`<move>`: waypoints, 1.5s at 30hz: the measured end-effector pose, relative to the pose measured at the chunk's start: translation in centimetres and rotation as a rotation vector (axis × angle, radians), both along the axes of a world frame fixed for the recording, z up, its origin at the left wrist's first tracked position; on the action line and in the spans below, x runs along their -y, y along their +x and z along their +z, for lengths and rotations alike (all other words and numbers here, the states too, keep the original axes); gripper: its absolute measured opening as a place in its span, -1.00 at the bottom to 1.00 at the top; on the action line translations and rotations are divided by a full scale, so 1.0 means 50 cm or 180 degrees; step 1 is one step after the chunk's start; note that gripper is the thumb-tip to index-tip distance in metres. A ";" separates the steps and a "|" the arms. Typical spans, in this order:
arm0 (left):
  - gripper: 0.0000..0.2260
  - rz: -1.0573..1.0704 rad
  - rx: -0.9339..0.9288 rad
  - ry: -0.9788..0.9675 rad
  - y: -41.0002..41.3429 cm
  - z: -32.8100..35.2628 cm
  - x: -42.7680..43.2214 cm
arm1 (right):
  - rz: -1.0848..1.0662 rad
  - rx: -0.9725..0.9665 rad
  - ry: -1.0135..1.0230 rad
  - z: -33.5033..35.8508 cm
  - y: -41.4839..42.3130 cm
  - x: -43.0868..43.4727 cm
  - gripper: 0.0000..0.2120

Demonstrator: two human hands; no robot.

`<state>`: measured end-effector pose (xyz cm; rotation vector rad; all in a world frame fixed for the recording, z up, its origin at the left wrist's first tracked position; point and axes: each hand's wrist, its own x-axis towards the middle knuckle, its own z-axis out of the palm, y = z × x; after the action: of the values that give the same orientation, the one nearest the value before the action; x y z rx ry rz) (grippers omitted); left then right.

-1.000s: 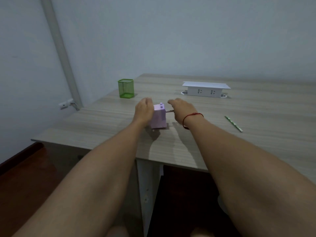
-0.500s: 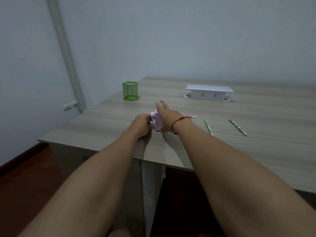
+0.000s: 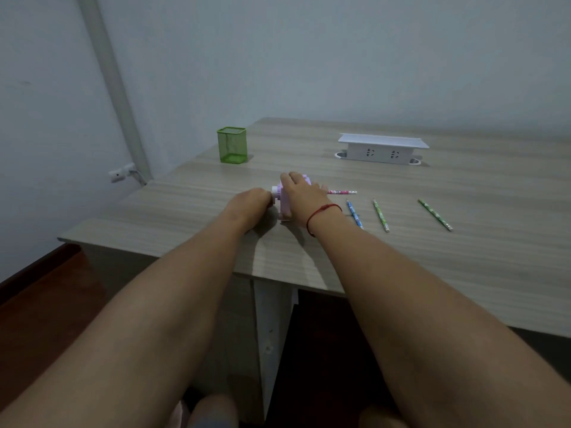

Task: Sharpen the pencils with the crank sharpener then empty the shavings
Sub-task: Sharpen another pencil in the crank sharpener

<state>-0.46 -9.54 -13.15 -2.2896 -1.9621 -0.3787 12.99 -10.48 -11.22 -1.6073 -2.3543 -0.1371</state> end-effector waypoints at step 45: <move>-0.77 -0.0305 -0.0518 -0.0164 -0.015 0.028 -0.005 | 0.0031 -0.0048 0.0043 -0.024 -0.010 -0.045 -0.28</move>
<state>-1.18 -9.29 -11.76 -2.3690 -1.8108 -0.1456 12.48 -8.24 -12.43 -1.5851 -2.3444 -0.1381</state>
